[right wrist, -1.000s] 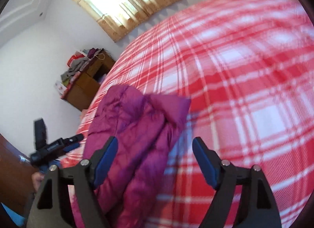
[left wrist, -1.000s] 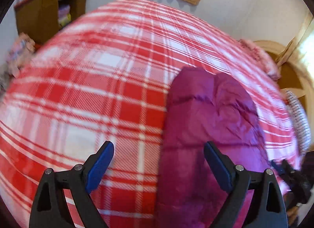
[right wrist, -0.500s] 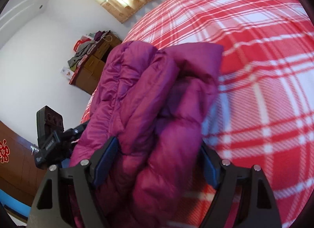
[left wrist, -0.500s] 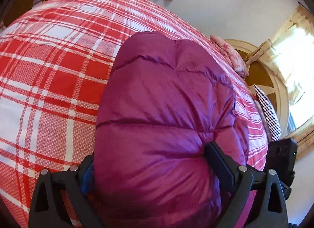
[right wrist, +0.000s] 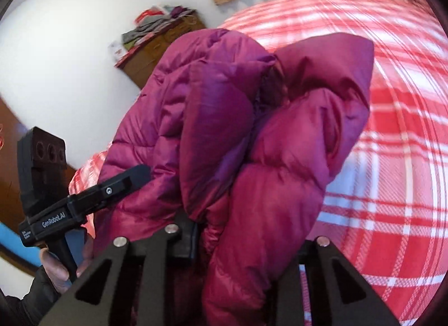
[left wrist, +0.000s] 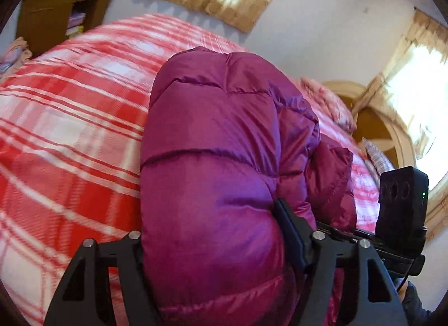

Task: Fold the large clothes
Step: 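Press the bundle down with both grippers and release it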

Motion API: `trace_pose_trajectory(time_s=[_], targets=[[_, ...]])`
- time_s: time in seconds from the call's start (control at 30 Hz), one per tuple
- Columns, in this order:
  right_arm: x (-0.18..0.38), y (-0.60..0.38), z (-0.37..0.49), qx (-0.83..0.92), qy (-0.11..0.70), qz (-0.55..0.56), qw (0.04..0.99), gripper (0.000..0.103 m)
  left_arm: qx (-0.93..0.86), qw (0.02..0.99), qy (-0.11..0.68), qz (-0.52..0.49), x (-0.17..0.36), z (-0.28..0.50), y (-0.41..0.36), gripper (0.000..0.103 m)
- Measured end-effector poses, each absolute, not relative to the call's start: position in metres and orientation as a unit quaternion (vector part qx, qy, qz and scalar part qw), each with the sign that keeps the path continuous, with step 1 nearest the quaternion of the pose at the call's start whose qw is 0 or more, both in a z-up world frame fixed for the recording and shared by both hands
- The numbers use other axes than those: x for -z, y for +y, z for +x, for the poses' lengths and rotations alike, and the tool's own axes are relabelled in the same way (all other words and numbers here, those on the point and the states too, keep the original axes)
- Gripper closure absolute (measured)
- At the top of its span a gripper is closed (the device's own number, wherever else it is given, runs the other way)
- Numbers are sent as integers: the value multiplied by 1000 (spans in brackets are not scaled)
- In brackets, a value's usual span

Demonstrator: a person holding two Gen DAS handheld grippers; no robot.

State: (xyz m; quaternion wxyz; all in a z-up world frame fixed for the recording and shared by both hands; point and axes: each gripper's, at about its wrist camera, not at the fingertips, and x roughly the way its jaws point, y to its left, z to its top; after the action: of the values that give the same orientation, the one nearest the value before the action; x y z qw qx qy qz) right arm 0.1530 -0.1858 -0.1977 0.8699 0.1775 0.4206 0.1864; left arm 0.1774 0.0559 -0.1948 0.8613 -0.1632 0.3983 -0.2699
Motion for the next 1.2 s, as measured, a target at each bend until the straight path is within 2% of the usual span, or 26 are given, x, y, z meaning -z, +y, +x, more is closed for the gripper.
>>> trace_pose_trajectory(time_s=[0.13, 0.3, 0.43, 0.63, 0.7, 0.77, 0.83, 0.93, 1.03, 1.1, 1.13, 1.2], targets=[[165, -156, 179, -221, 386, 124, 887, 75, 228, 895, 344, -167, 151, 195, 82, 34], [118, -116, 257, -257, 335, 82, 903, 76, 147, 930, 291, -171, 104, 244, 107, 34], [110, -85, 320, -257, 318, 20, 912, 76, 104, 939, 282, -168, 105, 288, 114, 34], [141, -73, 396, -241, 331, -1, 912, 76, 59, 935, 302, -176, 143, 348, 127, 34], [160, -71, 420, -233, 344, 7, 910, 72, 39, 935, 313, -163, 158, 366, 125, 34], [186, -74, 445, -205, 374, 30, 904, 54, 13, 930, 335, -149, 176, 378, 122, 34], [204, -77, 457, -174, 400, 41, 899, 45, -10, 922, 360, -146, 198, 390, 126, 34], [214, -100, 462, -178, 397, 89, 896, 38, -15, 921, 357, -155, 213, 390, 135, 31], [200, -120, 450, -152, 377, 126, 905, 38, -20, 924, 352, -146, 214, 389, 134, 28], [171, -121, 431, -119, 336, 120, 927, 52, -30, 925, 354, -136, 215, 391, 130, 27], [160, -121, 431, -119, 326, 118, 931, 64, -33, 925, 355, -131, 215, 391, 129, 27], [139, -108, 430, -131, 324, 111, 930, 67, -42, 926, 358, -117, 213, 391, 124, 26]])
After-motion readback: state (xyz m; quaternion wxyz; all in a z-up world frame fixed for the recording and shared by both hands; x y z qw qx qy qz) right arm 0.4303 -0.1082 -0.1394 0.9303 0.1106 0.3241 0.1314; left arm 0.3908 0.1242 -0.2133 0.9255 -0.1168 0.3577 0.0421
